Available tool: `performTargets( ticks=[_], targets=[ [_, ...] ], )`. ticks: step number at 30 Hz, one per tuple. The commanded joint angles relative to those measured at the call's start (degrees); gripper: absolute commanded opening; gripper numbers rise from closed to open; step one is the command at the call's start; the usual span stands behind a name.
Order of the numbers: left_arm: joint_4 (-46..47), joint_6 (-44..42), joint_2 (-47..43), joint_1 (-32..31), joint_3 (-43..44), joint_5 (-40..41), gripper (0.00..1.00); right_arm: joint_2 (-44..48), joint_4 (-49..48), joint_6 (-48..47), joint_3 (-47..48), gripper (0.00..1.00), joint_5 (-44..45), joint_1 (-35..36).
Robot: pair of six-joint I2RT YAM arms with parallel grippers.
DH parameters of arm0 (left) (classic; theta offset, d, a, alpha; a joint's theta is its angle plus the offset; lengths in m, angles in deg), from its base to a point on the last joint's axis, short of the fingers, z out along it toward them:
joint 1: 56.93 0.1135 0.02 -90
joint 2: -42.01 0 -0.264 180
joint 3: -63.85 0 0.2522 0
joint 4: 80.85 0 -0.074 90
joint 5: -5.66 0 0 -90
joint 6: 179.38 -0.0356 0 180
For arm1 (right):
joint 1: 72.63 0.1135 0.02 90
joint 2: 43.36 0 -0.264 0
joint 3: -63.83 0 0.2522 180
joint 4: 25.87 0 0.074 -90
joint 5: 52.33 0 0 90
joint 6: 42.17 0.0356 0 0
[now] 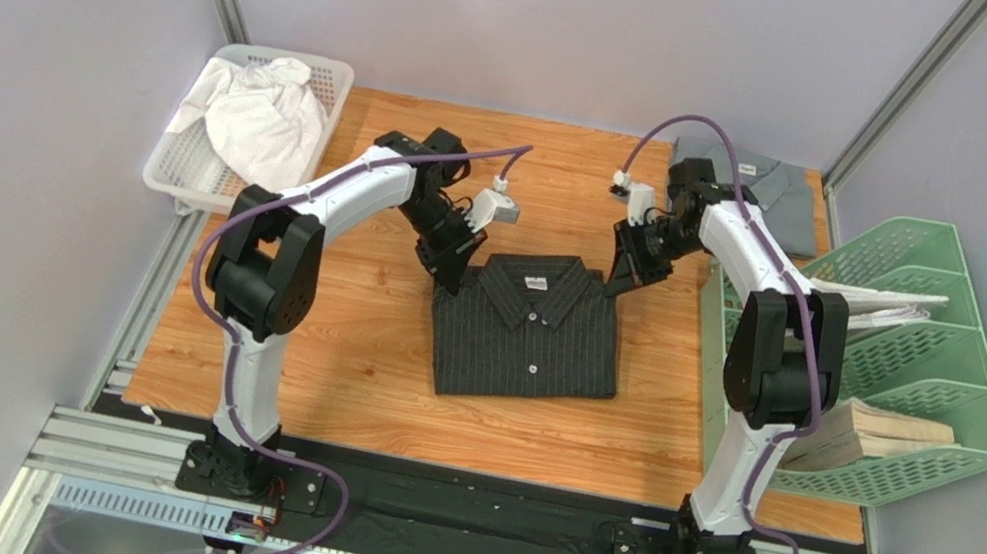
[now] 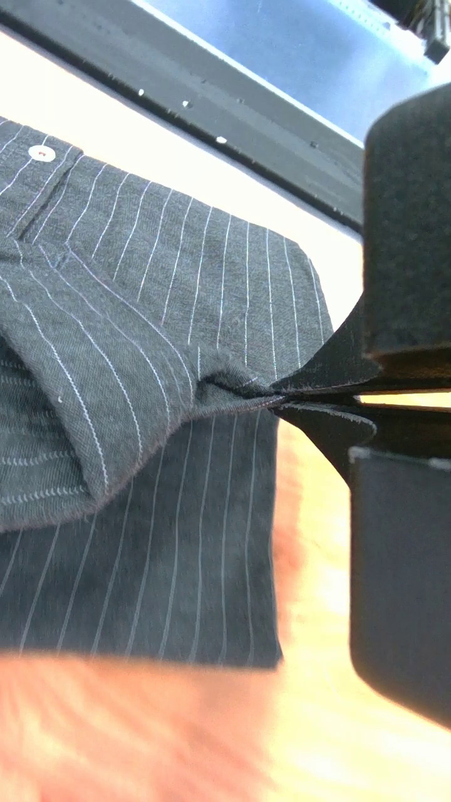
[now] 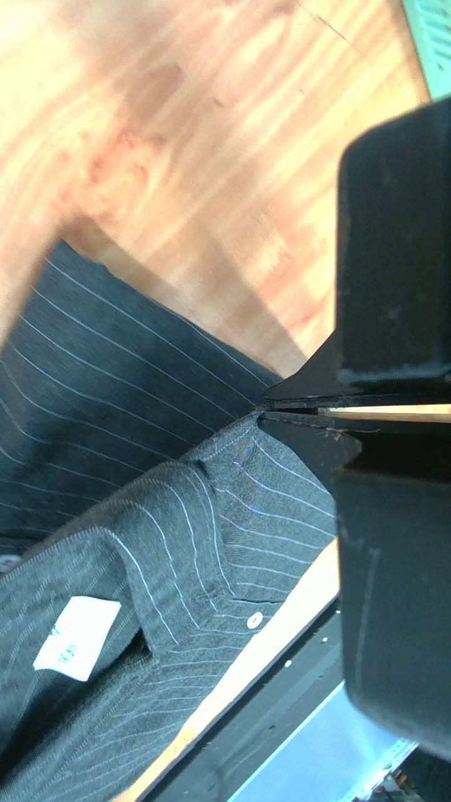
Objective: Fold and stack the long sleeve shirts
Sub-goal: Fold the shirt, then neatly place the folded shirt to the corner
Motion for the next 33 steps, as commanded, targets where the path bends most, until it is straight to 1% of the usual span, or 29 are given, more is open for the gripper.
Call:
performTargets(
  ticks=[1,2,7,12,14,16,17,18,19,20,21,22,23,24,26,27,28,29,30,31,33],
  targets=[
    [1.1,-1.1,4.0,1.6,4.1,2.3,0.0,-4.9,-1.7,0.5,4.6,0.0,-0.7,-0.5],
    [1.7,-1.0,6.2,1.7,4.5,2.9,0.0,-7.8,-1.9,0.9,5.4,0.0,-0.7,-0.5],
    [4.7,1.0,10.3,3.0,5.3,4.9,0.0,-13.6,-4.5,3.2,8.2,0.0,0.0,-0.4],
    [6.1,1.8,13.0,4.3,6.3,7.8,0.0,-13.7,-7.5,5.8,6.2,0.0,0.5,0.0],
    [6.0,2.3,14.5,5.3,8.2,8.7,0.0,-13.7,-9.0,7.7,6.2,0.0,0.9,0.3],
    [5.5,3.0,15.2,6.1,10.5,8.9,0.01,-13.7,-9.5,8.9,7.5,0.06,1.0,0.6],
    [5.2,4.0,15.1,7.0,10.9,8.4,0.04,-13.7,-9.2,9.3,8.3,0.09,1.3,0.5],
    [4.9,4.5,14.6,7.5,11.3,7.8,0.14,-13.3,-8.8,9.2,9.6,0.15,1.4,0.5],
    [5.4,4.7,13.7,7.9,10.7,5.5,0.19,-11.8,-8.2,9.0,10.3,0.23,1.6,0.4],
    [5.9,4.5,10.5,8.8,9.9,3.7,0.24,-10.9,-6.7,8.5,10.7,0.33,1.3,0.1],
    [6.4,4.4,8.5,9.1,8.7,2.0,0.33,-9.4,-6.0,8.3,10.9,0.48,1.0,0.0],
    [7.8,4.2,6.1,9.2,6.1,-0.7,0.36,-7.8,-5.5,8.5,10.6,0.52,0.6,-0.5],
    [8.5,3.9,1.3,9.2,4.7,-1.7,0.39,-4.0,-4.7,8.5,10.3,0.55,-1.4,-0.8],
    [9.1,4.0,-1.1,9.2,2.3,-4.3,0.43,-2.0,-4.5,8.9,9.5,0.57,-2.5,-0.9],
    [10.0,4.8,-7.0,9.2,0.0,-7.6,0.48,3.9,-4.5,9.2,6.1,0.59,-7.3,-0.9],
    [10.2,5.9,-8.5,9.0,-2.4,-11.7,0.57,5.3,-4.6,11.1,4.6,0.59,-9.5,-0.8],
    [10.5,6.8,-9.8,8.8,-3.7,-13.5,0.61,6.6,-4.6,12.1,1.3,0.59,-15.0,-0.4],
    [10.7,7.7,-11.6,7.7,-5.1,-15.6,0.62,8.0,-4.8,13.4,-0.5,0.57,-17.1,0.1],
    [11.1,10.0,-12.3,6.9,-8.1,-20.1,0.63,8.6,-5.0,15.4,-2.3,0.56,-19.0,1.0],
    [12.2,11.3,-12.5,6.1,-9.7,-22.0,0.63,8.8,-5.9,16.2,-4.6,0.55,-22.5,3.0],
    [14.5,14.2,-12.7,2.7,-14.8,-26.1,0.63,8.4,-7.5,18.0,-10.9,0.5,-24.9,5.5]
  ],
)
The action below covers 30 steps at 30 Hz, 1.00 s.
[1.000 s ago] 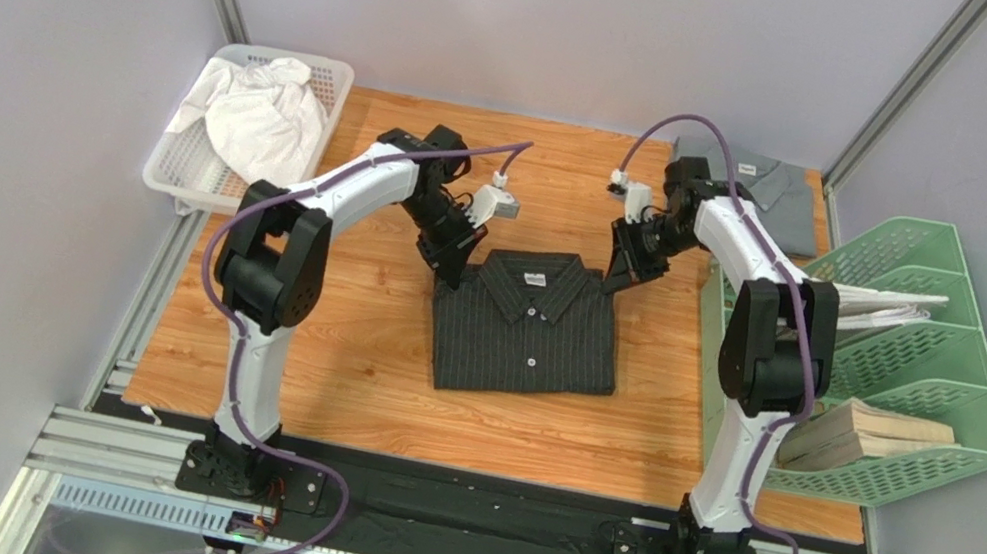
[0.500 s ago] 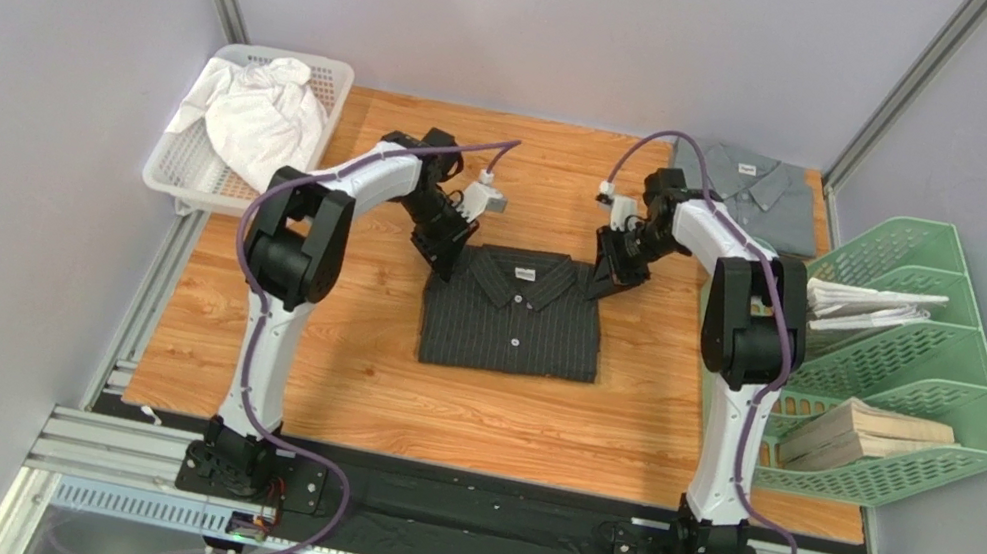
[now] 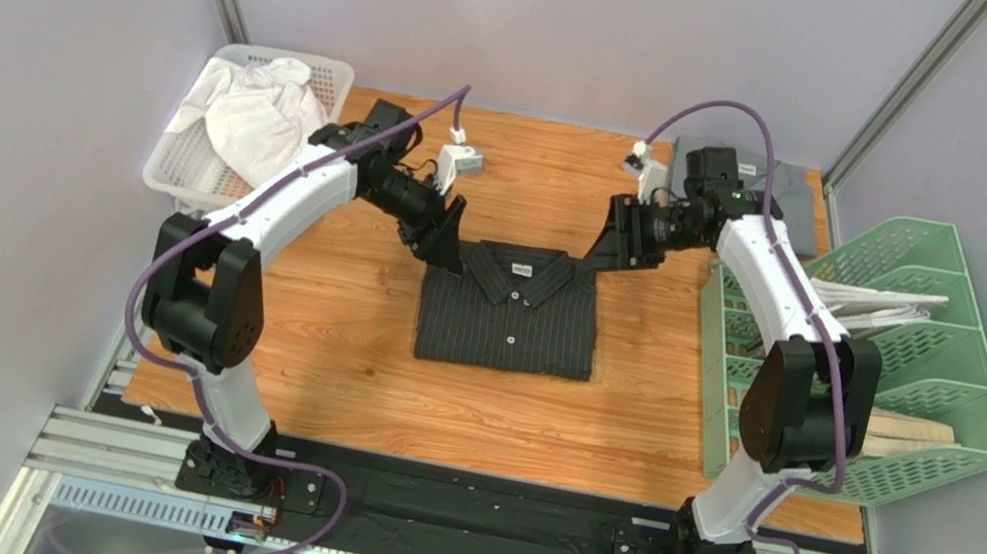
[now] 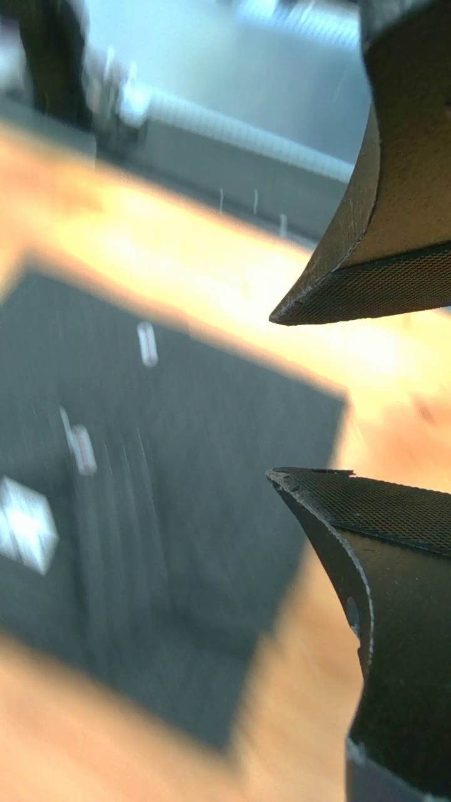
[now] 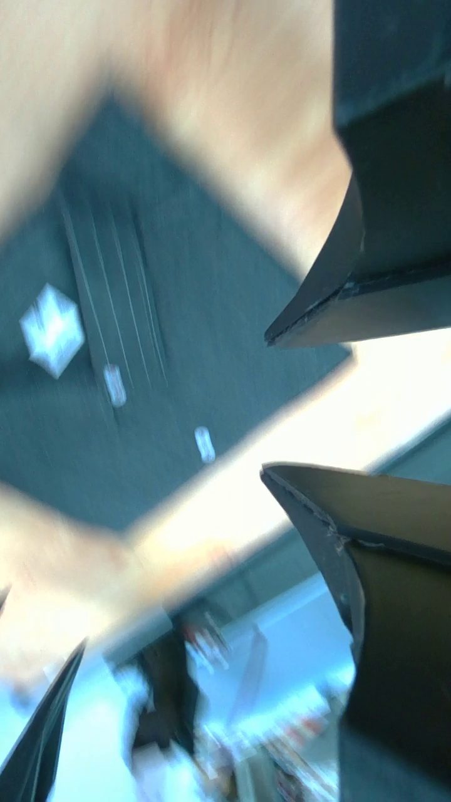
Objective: Fold and stack the long sleeve shirts
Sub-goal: Neatly place the folded shirt to the corner
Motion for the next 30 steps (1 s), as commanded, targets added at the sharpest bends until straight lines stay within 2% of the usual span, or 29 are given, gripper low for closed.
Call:
performTargets(
  ticks=[1,5,6,10,12,13,16,18,19,20,22,23,24,25,27,30],
  targets=[
    [7.5,9.4,0.5,-7.0,-9.4,-15.0,0.63,-1.6,-3.1,7.2,-10.8,0.48,-13.5,7.4],
    [15.5,16.9,6.4,-9.0,-14.4,-18.9,0.61,-6.4,-6.0,7.1,-16.0,0.43,-14.1,9.6],
    [16.9,17.5,7.8,-9.0,-14.6,-19.4,0.61,-10.4,-5.8,6.5,-15.9,0.42,-13.9,9.5],
    [15.8,17.0,17.1,-6.1,-15.4,-16.4,0.6,-19.7,-3.5,3.4,-16.0,0.37,-8.4,5.8],
    [17.3,19.0,18.2,-4.0,-16.4,-10.9,0.59,-21.7,-3.6,2.4,-14.6,0.37,-5.3,4.1],
    [17.6,19.1,18.6,-1.2,-16.3,-10.9,0.59,-21.8,-3.5,2.5,-13.9,0.37,-3.2,2.5],
    [12.8,15.4,16.1,1.9,-13.4,-8.2,0.55,-19.5,-1.7,3.1,-8.9,0.41,-2.9,1.5],
    [9.7,10.7,12.6,2.2,-11.6,-7.3,0.55,-14.9,-0.3,3.6,-6.9,0.45,-5.3,1.5],
    [9.3,9.2,7.6,1.6,-11.2,-7.1,0.55,-12.6,-0.1,4.0,-6.5,0.46,-7.6,1.4],
    [9.3,7.7,4.8,0.9,-10.7,-3.9,0.58,-7.4,-0.7,4.5,-7.3,0.49,-8.4,1.3],
    [10.4,1.8,-2.7,-3.5,-10.4,1.4,0.61,-1.9,-6.3,9.9,-13.7,0.55,-7.6,0.1],
    [12.6,0.2,-4.5,-5.6,-11.0,6.7,0.61,3.8,-9.1,12.5,-17.2,0.57,-6.5,-0.5],
    [14.1,-2.9,-7.5,-10.4,-11.7,9.8,0.61,6.0,-14.8,18.3,-20.1,0.58,-4.4,-2.3],
    [16.0,-4.6,-8.6,-13.0,-12.6,12.8,0.62,8.3,-17.3,20.8,-25.6,0.58,-3.1,-3.0],
    [23.8,-8.0,-10.5,-20.7,-16.5,21.4,0.62,12.4,-20.9,25.5,-28.6,0.58,2.7,-4.1],
    [32.9,-13.4,-8.6,-28.6,-19.6,26.2,0.6,14.6,-21.6,27.3,-31.2,0.59,9.2,-4.1]
  ],
)
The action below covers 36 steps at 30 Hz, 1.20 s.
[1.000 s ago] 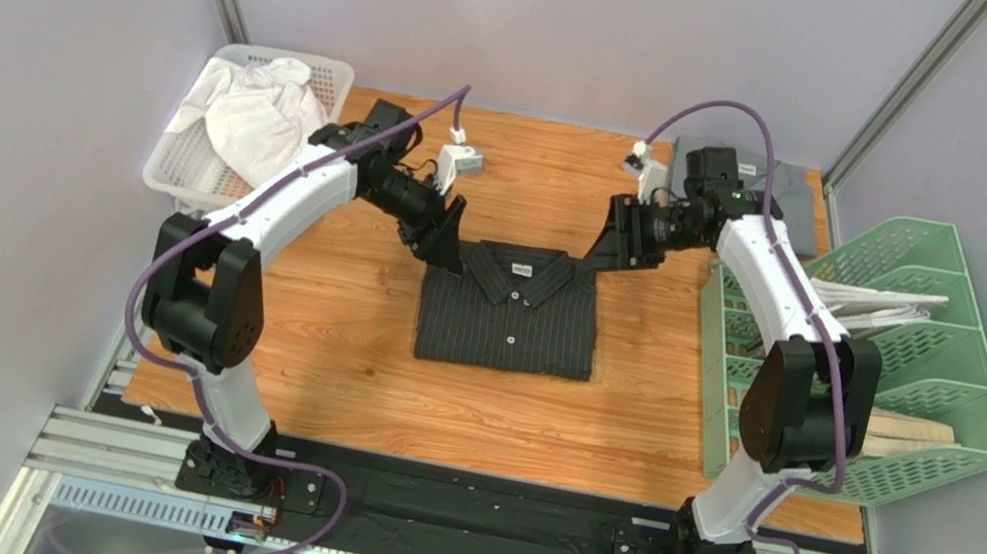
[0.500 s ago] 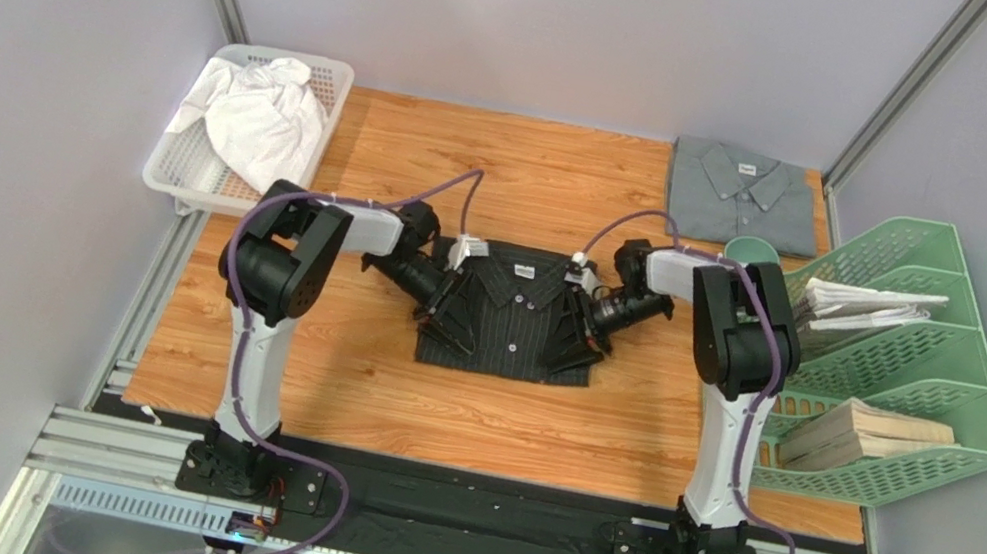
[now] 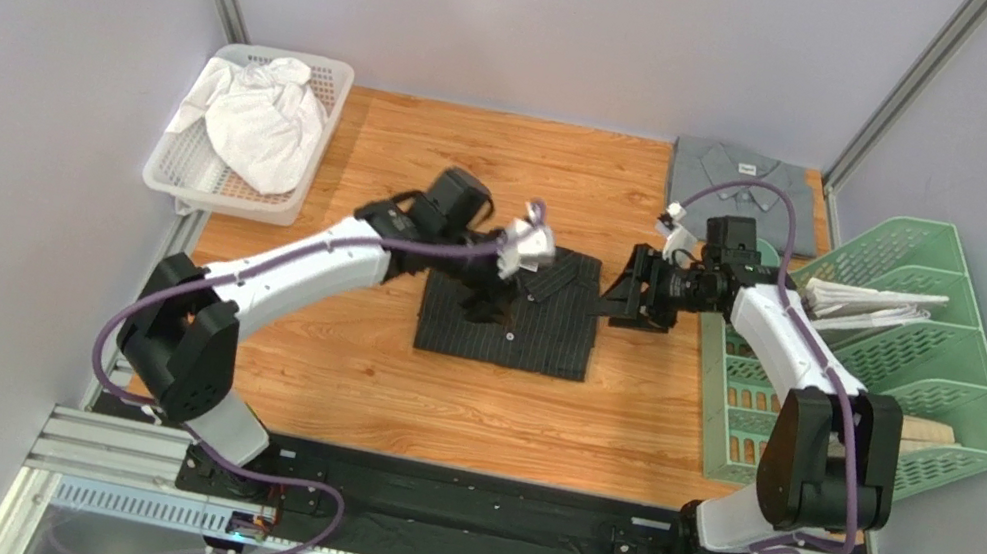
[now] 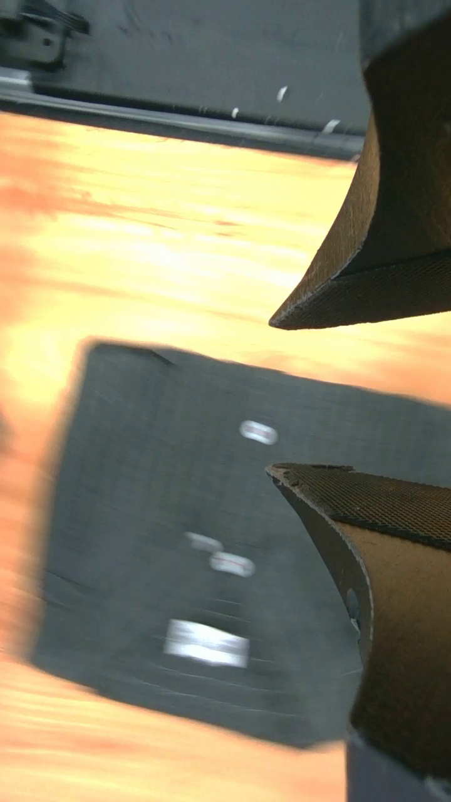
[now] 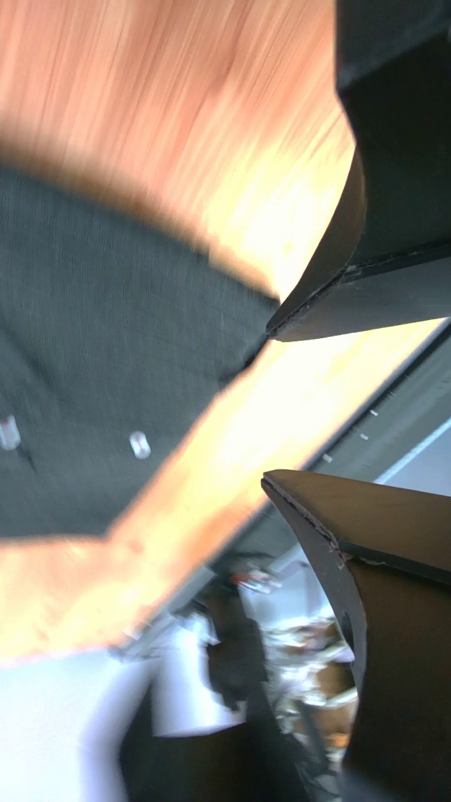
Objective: Fold and stack the long sleeve shirts
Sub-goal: Neatly place the folded shirt to the corner
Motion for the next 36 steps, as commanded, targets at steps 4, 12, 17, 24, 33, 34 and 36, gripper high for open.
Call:
performTargets(
  ticks=[4,12,17,24,33,34,36],
  targets=[
    [16.2,-14.8,9.2,-16.5,-2.1,15.5,0.56,0.4,-6.5,13.9,-4.5,0.59,18.0,-0.7],
    [16.0,-20.7,22.5,-21.8,4.5,19.0,0.46,1.1,-7.8,18.1,-7.6,0.62,20.5,-1.0],
    [14.1,-16.5,23.2,-19.4,6.5,17.9,0.06,0.9,-13.3,22.2,-11.9,0.74,17.5,-1.1],
    [13.3,-9.5,19.5,-14.7,7.3,9.0,0.0,-7.1,-20.7,23.5,-11.3,0.93,11.7,-0.4],
    [11.8,-6.1,16.6,-12.7,9.6,5.7,0.0,-14.8,-29.7,30.6,-8.6,0.9,9.8,2.7],
    [11.6,-5.9,16.4,-12.6,9.9,5.4,0.0,-16.5,-30.0,31.3,-8.0,0.9,9.6,3.2],
    [11.6,-5.3,15.5,-12.4,10.3,5.4,0.0,-18.0,-30.9,32.0,-6.4,0.88,9.2,3.9]
  ],
)
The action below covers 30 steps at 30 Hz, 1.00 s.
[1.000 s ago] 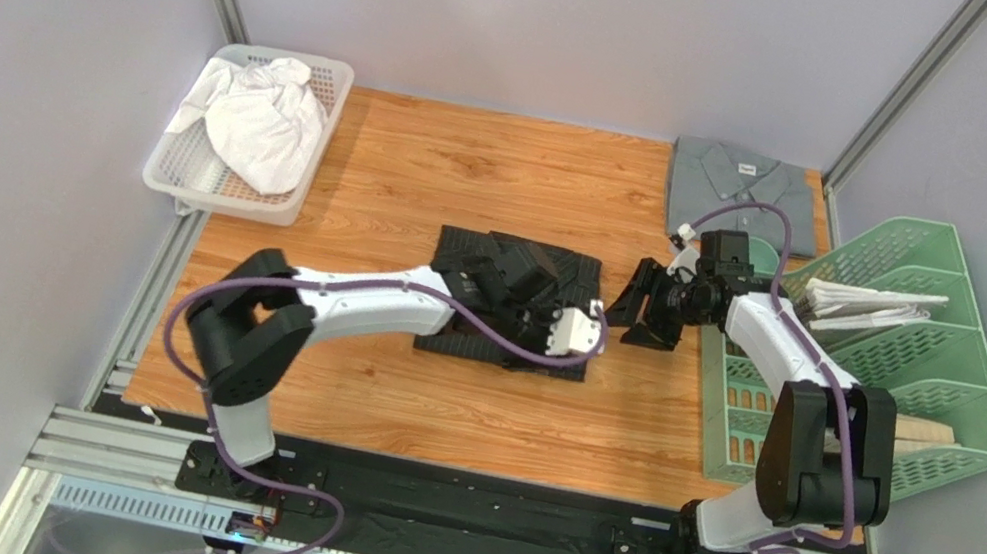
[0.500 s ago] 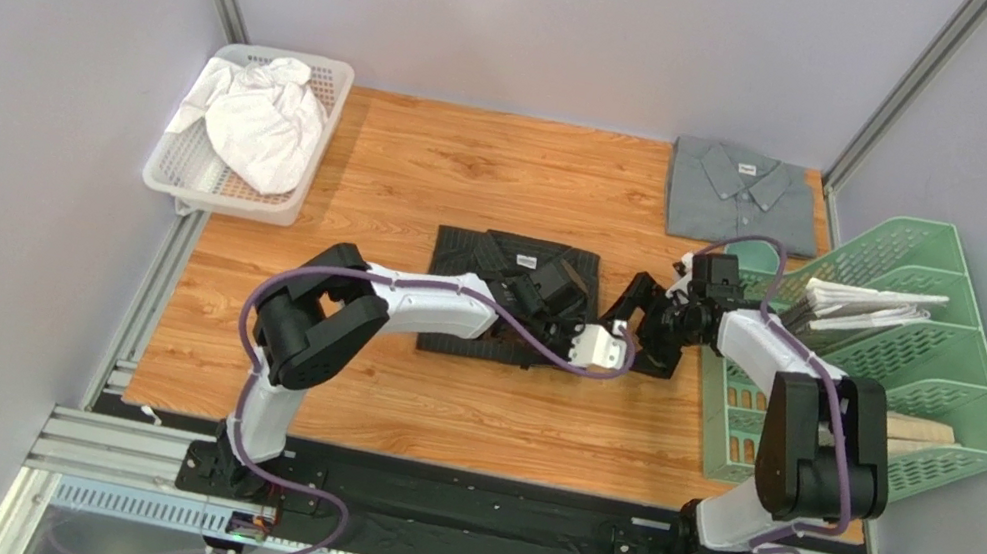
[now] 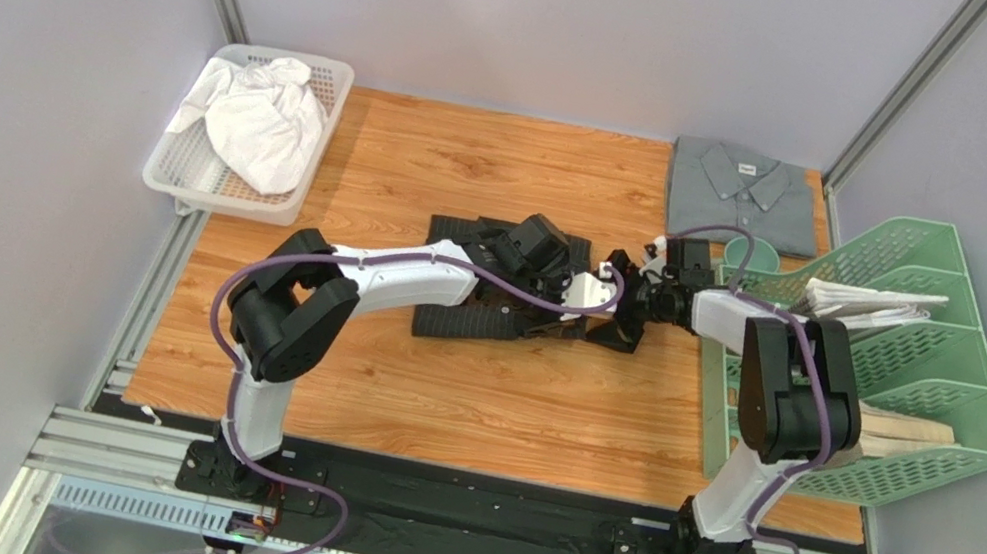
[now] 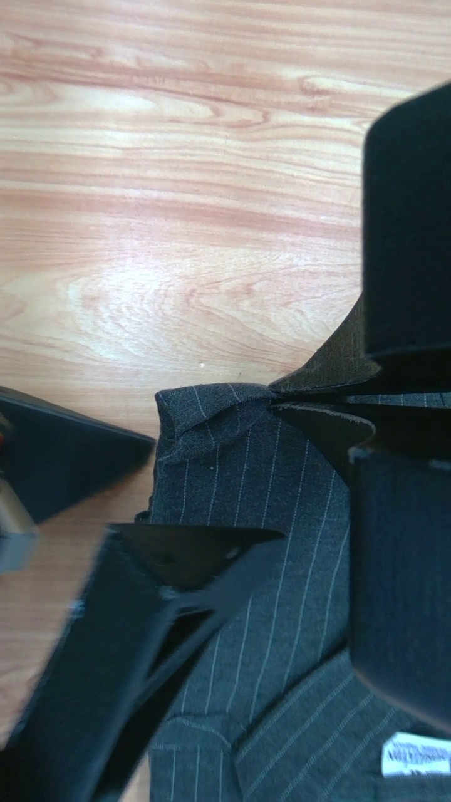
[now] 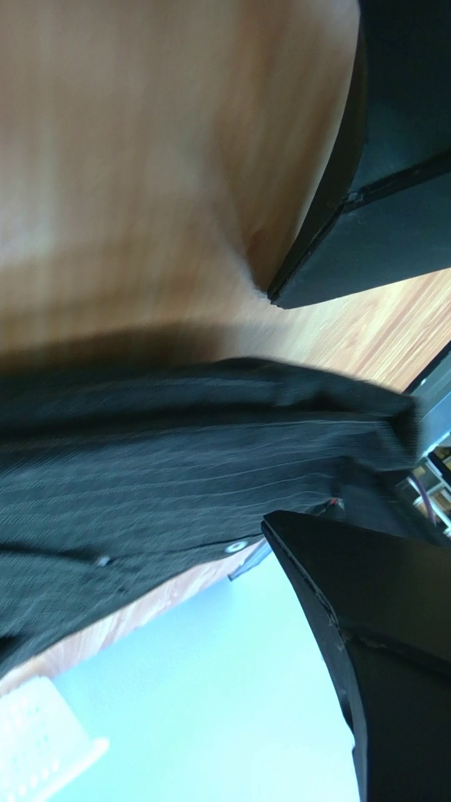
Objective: Fold and stack the long sleeve shirts
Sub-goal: Neatly place the folded shirt to the corner
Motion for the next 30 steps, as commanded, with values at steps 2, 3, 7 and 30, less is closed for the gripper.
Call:
performTargets(
  ticks=[2,3,7,30],
  targets=[
    [-0.3,2.8,-5.3,0.7,3.1,-4.3,0.0,-7.0,-6.2,3.4,3.5,0.86,1.2,1.7],
    [-0.3,2.9,-5.5,0.8,3.3,-4.3,0.0,-7.9,-6.5,3.7,4.5,0.83,1.1,1.8],
    [-1.1,3.5,-6.0,1.5,3.3,-5.6,0.0,-10.5,-8.6,5.3,7.5,0.73,1.2,2.0],
    [-21.1,8.3,-11.8,15.1,3.7,-7.5,0.99,-20.8,35.3,-31.1,62.8,0.0,27.3,0.4]
  ],
)
